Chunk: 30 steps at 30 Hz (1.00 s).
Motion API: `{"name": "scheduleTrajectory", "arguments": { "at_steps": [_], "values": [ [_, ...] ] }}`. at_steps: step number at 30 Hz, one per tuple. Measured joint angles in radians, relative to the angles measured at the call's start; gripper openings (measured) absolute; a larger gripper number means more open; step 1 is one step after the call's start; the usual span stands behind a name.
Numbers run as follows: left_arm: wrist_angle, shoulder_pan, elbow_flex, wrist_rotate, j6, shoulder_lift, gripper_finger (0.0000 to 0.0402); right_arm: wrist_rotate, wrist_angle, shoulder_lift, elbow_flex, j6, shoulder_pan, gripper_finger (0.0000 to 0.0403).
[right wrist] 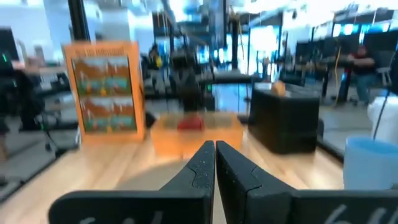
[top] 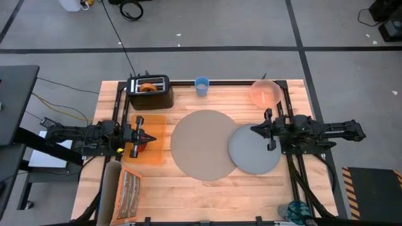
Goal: Arrange a breakfast setting
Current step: Put the blue plate on the table mat
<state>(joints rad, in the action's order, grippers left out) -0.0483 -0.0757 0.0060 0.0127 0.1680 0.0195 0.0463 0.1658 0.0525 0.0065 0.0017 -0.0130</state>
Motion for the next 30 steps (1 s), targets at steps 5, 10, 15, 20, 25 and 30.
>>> {"name": "scheduleTrajectory", "arguments": {
  "at_steps": [5,10,15,20,25,30],
  "values": [
    [0.0,0.0,0.0,0.0,0.0,0.0,0.0009,0.058,0.12,0.015,0.0,0.036,0.001,0.0023],
    [0.0,0.0,0.0,0.0,0.0,0.0,0.0009,0.065,0.111,0.143,0.017,0.128,-0.067,0.0023],
    [0.0,0.0,0.0,0.0,0.0,0.0,0.0009,0.185,0.116,0.386,0.079,0.178,-0.211,0.0023],
    [0.0,0.0,0.0,0.0,0.0,0.0,0.0009,0.33,0.115,0.653,0.156,0.238,-0.377,0.0023],
    [0.0,0.0,0.0,0.0,0.0,0.0,0.0009,0.433,0.103,0.883,0.261,0.353,-0.496,0.0023],
    [0.0,0.0,0.0,0.0,0.0,0.0,0.0009,0.48,-0.049,1.072,0.395,0.491,-0.575,0.0022]
  ]
}}
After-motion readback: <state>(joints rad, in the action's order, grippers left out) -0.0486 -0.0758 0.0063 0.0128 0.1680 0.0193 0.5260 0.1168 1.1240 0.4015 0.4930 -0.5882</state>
